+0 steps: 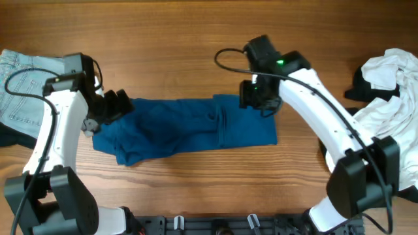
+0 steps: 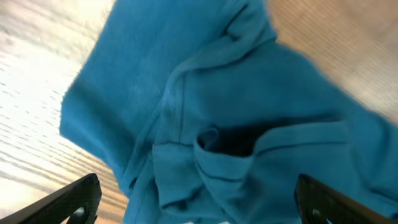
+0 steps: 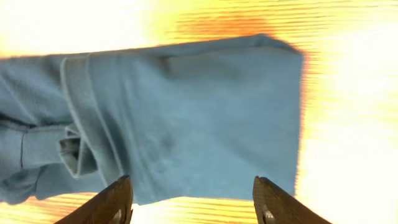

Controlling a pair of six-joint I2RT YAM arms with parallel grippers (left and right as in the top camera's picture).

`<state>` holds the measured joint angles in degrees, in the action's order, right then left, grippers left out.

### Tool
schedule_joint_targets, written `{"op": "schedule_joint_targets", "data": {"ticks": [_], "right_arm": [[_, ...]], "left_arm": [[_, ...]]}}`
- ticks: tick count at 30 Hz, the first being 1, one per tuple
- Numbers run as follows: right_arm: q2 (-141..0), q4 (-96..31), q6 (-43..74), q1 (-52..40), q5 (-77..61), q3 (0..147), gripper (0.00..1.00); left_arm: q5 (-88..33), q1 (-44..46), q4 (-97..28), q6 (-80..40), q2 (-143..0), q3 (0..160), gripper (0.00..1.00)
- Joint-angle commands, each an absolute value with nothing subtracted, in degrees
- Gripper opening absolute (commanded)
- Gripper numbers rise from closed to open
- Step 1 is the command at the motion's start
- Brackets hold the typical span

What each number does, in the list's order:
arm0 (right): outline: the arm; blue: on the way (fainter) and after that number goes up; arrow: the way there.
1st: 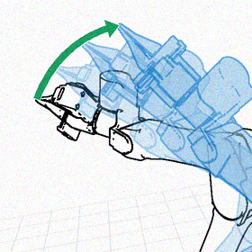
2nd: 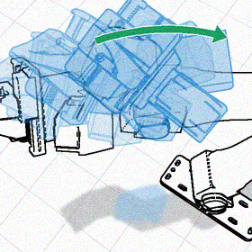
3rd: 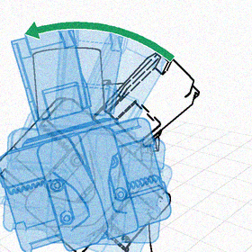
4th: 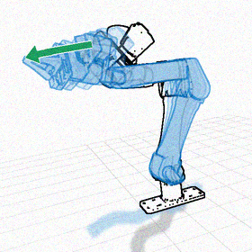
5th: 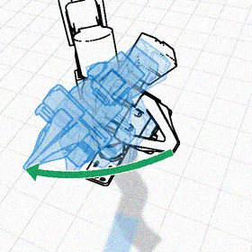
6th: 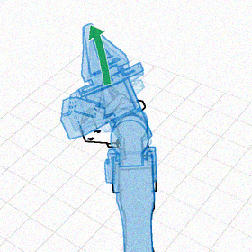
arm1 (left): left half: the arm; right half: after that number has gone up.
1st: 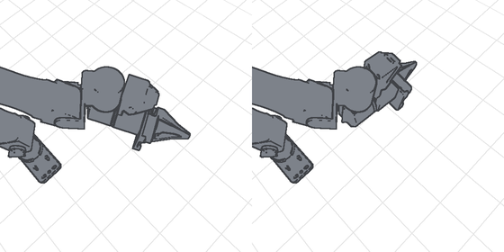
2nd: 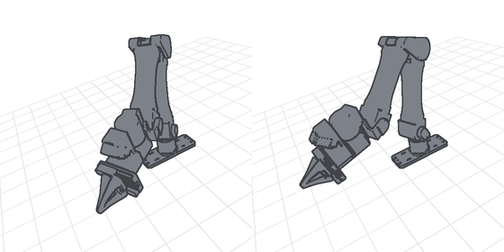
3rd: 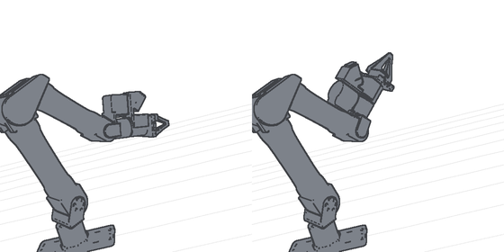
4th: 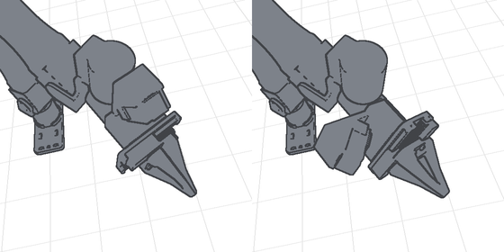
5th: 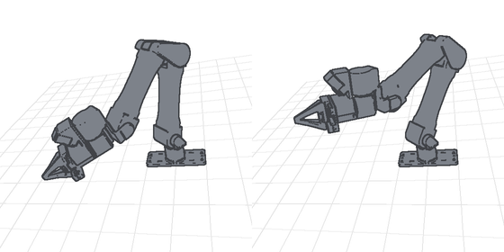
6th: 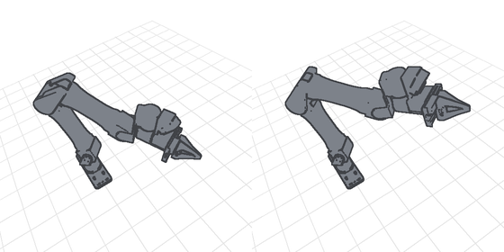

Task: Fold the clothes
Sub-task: 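Grasp the strip's right end with the right gripper and fold it left, then fold the strip's left end right over the middle with the left gripper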

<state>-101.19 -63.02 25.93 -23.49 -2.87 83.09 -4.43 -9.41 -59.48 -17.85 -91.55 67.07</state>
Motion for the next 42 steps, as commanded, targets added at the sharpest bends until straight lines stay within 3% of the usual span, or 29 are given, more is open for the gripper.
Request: {"op": "schedule_joint_targets", "data": {"ticks": [1,11,14,15,17,19,20,25,34,38,42], "right_arm": [[-100.40,-63.75,27.03,-22.41,-0.84,83.55,0.64],[-100.40,-64.16,27.03,-22.41,-0.84,83.55,0.67],[-100.40,-64.58,27.09,-22.41,-0.89,83.55,0.67],[-100.40,-64.62,27.16,-22.41,-1.15,83.55,0.67],[-100.40,-64.82,27.20,-22.41,-1.45,83.57,0.67],[-100.40,-65.06,27.16,-22.41,-1.26,83.55,0.67],[-100.40,-65.21,27.14,-22.41,-1.06,83.55,0.67],[-100.40,-66.43,28.32,-21.63,4.19,83.57,0.67],[-100.40,-68.40,22.76,-8.88,6.24,83.57,0.68],[-100.40,-68.38,22.02,-8.34,6.24,83.55,0.67],[-100.40,-68.47,20.95,-8.34,5.48,83.55,0.68]], "left_arm": [[-5.13,-9.19,-55.31,-15.09,-91.68,61.39,1.00],[-4.40,-9.19,-34.81,-13.91,-96.03,46.74,1.00],[-7.33,-9.19,-34.92,-13.89,-99.63,46.61,0.92],[-9.37,-9.21,-35.48,-13.82,-100.99,46.61,0.72],[-10.48,-9.21,-36.23,-13.63,-101.03,46.61,0.49],[-10.41,-9.26,-37.41,-12.32,-100.49,46.94,0.14],[-10.41,-9.26,-38.44,-12.34,-100.16,47.59,0.10],[-4.19,-11.03,-49.50,-12.38,-97.97,56.95,0.07],[-1.08,-18.26,-67.33,-13.19,-96.09,82.08,0.08],[-10.63,-11.64,-74.04,-14.41,-96.09,86.65,0.06],[-10.24,2.39,-72.25,-17.91,-96.18,86.70,0.07]]}}
